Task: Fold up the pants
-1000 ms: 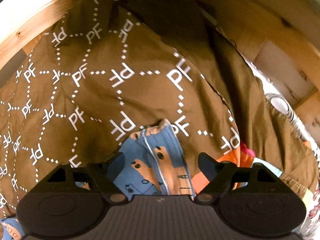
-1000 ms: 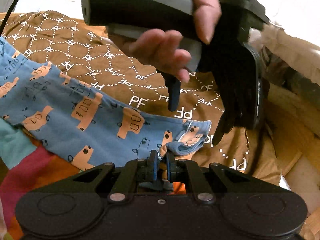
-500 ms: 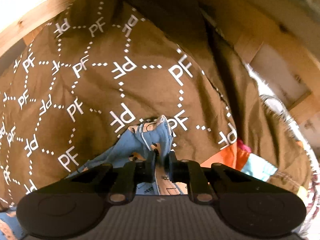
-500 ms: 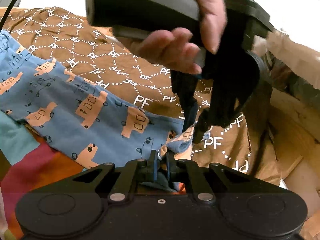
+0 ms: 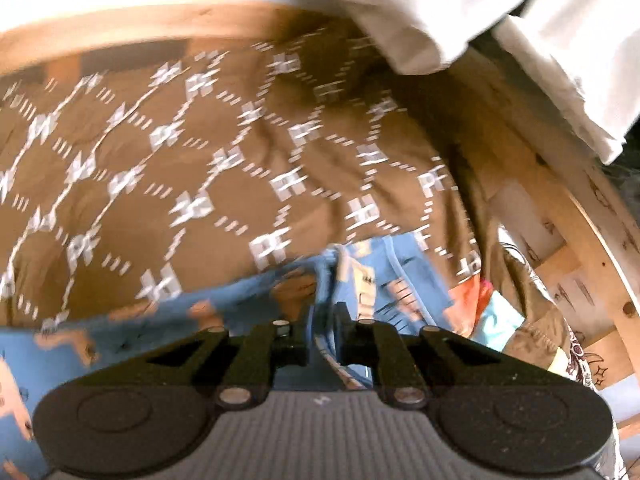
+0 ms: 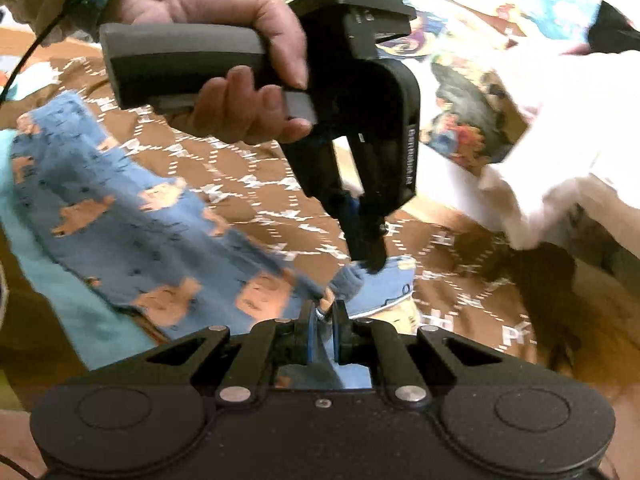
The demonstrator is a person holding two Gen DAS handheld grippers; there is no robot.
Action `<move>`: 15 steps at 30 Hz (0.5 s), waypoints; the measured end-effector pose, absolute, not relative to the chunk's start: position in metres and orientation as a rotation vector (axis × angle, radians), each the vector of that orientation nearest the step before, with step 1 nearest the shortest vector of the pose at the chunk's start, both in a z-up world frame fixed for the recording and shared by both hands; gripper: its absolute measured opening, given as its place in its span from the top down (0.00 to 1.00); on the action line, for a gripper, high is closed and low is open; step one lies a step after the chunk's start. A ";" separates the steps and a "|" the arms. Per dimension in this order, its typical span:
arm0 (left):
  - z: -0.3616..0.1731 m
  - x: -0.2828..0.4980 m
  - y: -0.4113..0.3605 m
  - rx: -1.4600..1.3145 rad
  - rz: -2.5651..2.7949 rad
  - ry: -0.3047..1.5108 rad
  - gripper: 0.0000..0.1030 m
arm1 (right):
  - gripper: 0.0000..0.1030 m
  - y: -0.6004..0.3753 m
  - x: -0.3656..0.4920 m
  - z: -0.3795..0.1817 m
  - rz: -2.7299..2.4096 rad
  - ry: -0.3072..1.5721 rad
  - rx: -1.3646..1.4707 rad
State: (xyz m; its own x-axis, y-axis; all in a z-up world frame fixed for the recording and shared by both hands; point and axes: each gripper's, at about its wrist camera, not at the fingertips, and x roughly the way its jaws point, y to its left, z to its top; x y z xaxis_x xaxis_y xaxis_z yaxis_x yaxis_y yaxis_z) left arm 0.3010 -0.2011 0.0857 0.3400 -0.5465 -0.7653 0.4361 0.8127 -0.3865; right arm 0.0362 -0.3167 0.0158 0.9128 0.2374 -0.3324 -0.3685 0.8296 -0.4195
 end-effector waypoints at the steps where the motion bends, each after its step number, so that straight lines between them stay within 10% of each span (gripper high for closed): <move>1: 0.079 0.303 -0.193 -0.158 -0.637 1.054 0.89 | 0.92 -0.311 0.037 0.014 0.333 0.280 -0.503; 15: 0.093 0.340 -0.306 -0.225 -0.804 0.956 0.90 | 0.92 -0.399 0.064 0.025 0.045 0.376 -0.026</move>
State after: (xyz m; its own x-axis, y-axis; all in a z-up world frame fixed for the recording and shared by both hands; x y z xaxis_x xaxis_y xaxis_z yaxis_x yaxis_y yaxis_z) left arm 0.3396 -0.3063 0.0928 0.3191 -0.6989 -0.6401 0.5110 0.6957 -0.5049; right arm 0.0644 -0.3985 0.0246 0.9292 0.0388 -0.3674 -0.0484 0.9987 -0.0169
